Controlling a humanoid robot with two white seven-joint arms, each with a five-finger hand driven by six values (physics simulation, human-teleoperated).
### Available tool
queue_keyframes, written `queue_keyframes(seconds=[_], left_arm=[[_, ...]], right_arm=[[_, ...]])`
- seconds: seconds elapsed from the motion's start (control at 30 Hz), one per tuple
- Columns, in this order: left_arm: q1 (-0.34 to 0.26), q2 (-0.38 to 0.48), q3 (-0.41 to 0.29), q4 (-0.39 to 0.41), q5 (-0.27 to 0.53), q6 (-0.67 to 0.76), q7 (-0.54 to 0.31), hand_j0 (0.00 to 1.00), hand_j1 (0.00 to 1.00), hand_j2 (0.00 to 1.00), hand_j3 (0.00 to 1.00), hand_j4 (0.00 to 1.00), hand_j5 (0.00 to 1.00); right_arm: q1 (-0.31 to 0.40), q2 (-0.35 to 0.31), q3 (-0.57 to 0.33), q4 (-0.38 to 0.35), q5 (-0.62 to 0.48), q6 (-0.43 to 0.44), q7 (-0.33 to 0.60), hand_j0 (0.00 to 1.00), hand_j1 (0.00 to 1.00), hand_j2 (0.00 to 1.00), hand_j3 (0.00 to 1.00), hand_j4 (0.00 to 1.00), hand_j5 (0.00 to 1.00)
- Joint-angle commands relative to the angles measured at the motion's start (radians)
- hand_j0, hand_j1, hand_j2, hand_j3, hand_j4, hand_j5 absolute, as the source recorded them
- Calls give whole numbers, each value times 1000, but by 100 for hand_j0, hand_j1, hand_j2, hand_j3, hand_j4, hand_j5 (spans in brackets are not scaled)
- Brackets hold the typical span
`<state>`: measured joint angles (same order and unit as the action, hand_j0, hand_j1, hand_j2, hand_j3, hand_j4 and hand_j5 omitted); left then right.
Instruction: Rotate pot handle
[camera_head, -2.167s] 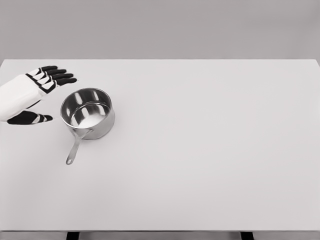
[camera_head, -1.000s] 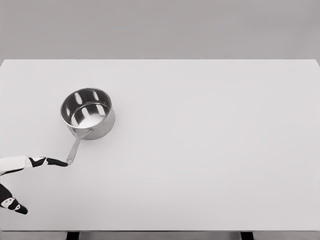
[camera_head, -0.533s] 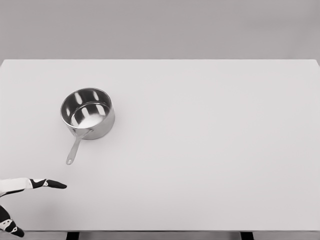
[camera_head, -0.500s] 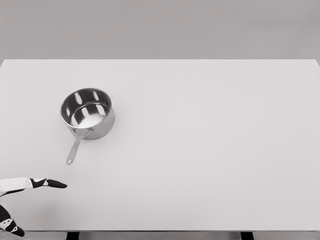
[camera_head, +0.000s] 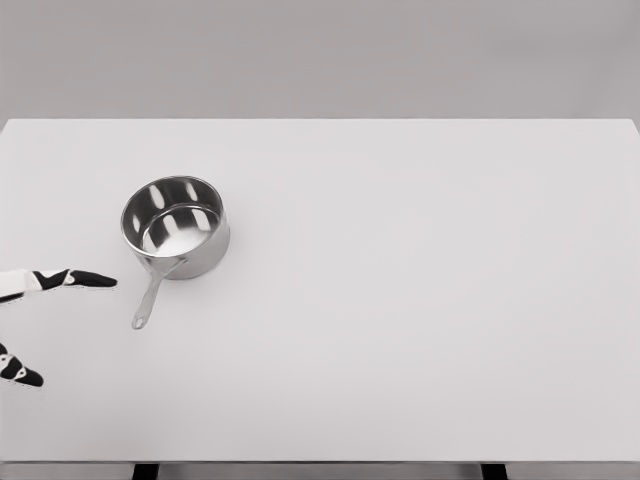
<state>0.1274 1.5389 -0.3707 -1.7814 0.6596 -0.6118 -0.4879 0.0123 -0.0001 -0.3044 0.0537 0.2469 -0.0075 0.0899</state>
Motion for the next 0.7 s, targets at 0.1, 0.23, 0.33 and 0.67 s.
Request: queue_keyframes(seconds=[0.1, 0.23, 0.33, 0.67], left_arm=[[-9, -11, 191, -10, -104, 1, -1, 100, 100, 100, 100, 100, 100], [-35, -40, 315, -21, -259, 1, -1, 100, 100, 100, 100, 100, 100], [-110, -71, 315, -21, -353, 1, -1, 100, 100, 100, 100, 100, 100], [-146, -118, 184, 0, -230, 1, 0, 100, 100, 100, 100, 100, 100]], right_arm=[[0, 0, -1, 0, 0, 0, -1, 100, 100, 100, 100, 100, 100], [0, 0, -1, 2, 0, 1, -1, 100, 100, 100, 100, 100, 100], [0, 0, -1, 0, 0, 1, 1, 100, 100, 100, 100, 100, 100], [0, 0, -1, 0, 0, 0, 1, 100, 100, 100, 100, 100, 100]])
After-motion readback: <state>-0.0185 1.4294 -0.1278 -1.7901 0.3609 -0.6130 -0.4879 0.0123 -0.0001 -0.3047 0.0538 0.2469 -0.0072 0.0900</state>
